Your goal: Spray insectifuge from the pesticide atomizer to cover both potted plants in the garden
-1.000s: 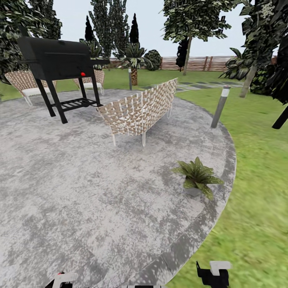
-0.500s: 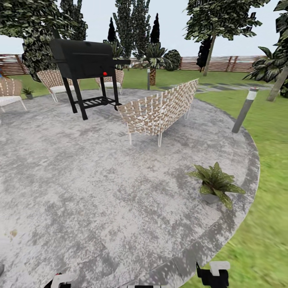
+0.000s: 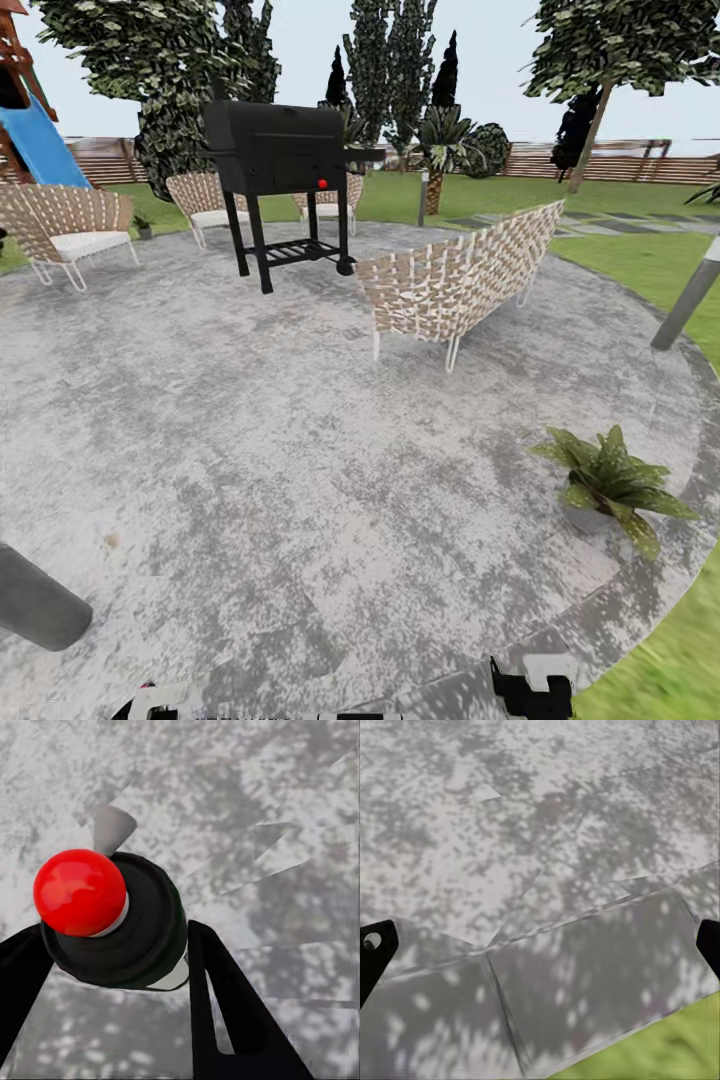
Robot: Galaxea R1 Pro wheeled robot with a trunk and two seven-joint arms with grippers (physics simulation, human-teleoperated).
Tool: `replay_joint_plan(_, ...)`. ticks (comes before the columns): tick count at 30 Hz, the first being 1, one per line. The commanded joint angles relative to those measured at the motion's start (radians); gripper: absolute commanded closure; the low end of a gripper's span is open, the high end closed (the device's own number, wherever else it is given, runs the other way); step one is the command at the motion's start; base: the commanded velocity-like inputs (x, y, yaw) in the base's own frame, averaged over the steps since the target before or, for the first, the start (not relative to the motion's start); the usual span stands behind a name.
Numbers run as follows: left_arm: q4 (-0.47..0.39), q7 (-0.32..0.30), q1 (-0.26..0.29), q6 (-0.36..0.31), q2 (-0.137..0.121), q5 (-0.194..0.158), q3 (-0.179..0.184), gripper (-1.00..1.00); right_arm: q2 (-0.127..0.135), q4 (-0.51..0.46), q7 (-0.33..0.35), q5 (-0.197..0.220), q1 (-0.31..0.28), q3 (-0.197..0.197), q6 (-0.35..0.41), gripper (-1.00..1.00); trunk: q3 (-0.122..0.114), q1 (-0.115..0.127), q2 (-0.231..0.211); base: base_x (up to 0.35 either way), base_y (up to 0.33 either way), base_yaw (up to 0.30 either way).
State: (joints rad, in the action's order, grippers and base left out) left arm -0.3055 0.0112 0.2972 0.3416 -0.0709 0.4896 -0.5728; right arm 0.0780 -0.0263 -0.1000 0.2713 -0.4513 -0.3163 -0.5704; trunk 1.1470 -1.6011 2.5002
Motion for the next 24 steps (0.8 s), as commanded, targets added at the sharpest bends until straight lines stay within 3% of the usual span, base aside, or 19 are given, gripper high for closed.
replay_joint_plan(1,0.001,0.001,0.002,0.005,0.000,0.010,-0.007,1.00,-0.001,0.000,-0.004,0.006,0.000,-0.009,-0.002,-1.00,0.001,0.000,0.000,0.000,0.037,0.279)
replay_joint_plan(10,0.001,0.002,0.002,0.005,0.000,0.009,-0.007,1.00,0.000,-0.001,-0.004,0.005,0.001,-0.009,-0.002,-1.00,0.001,0.000,0.000,-0.179,0.138,0.279)
replay_joint_plan(14,0.000,0.002,0.002,0.005,0.000,0.009,-0.007,1.00,0.000,0.000,-0.004,0.005,0.002,-0.009,-0.002,-1.00,0.001,0.000,0.000,-0.031,0.180,0.279)
replay_joint_plan(24,0.000,0.014,0.002,0.005,0.000,0.009,-0.007,1.00,0.000,-0.001,-0.004,0.005,0.002,-0.009,-0.002,-1.00,0.001,0.000,0.000,-0.002,0.012,0.279)
